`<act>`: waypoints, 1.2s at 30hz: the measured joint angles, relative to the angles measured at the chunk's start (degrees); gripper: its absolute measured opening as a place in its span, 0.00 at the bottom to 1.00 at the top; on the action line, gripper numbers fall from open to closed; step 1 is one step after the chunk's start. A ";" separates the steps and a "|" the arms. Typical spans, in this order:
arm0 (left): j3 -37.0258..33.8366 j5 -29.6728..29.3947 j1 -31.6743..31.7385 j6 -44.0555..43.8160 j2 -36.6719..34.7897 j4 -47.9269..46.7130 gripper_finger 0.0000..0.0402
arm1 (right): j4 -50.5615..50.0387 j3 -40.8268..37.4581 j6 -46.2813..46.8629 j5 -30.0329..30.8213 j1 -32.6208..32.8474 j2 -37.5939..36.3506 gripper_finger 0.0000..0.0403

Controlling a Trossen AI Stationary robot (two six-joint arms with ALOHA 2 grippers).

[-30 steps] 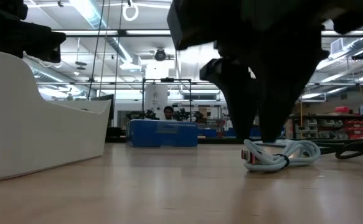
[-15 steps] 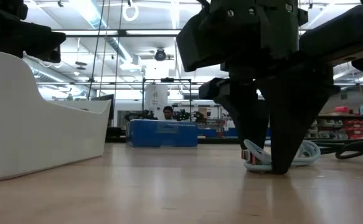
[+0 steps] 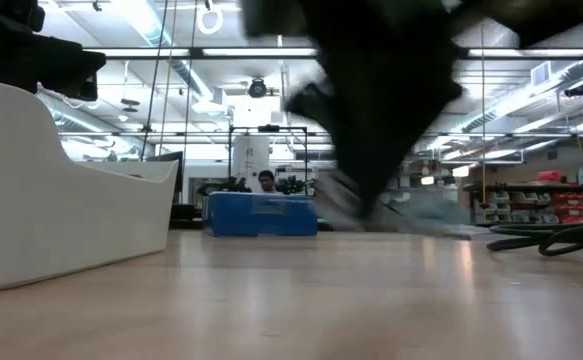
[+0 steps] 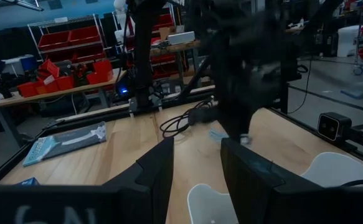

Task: Pick and place USB-C Cables
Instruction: Put the blue charger cable into the white bin

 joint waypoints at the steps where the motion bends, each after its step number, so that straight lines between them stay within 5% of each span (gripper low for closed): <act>1: 0.02 0.00 -0.02 0.02 0.00 0.02 0.35 | 0.38 1.66 -1.11 2.19 0.00 0.00 0.16; 6: 0.02 0.00 -0.01 0.01 0.00 0.00 0.35 | 10.08 7.17 -10.57 15.37 0.15 -0.05 0.19; 9: 0.00 0.00 -0.02 0.02 0.00 0.00 0.35 | 20.97 7.53 -15.76 18.16 -0.40 -0.13 0.19; 23: 0.01 0.00 -0.01 0.01 0.01 0.04 0.35 | 58.37 -2.56 -29.91 -0.87 -5.98 1.17 0.19; 30: 0.00 -0.02 -0.02 0.02 0.00 0.02 0.35 | 61.76 -8.50 -34.18 0.33 -6.98 1.11 0.22; 36: 0.00 0.00 0.00 0.00 0.00 0.02 0.35 | 61.46 -12.04 -37.71 0.29 -7.04 1.20 0.38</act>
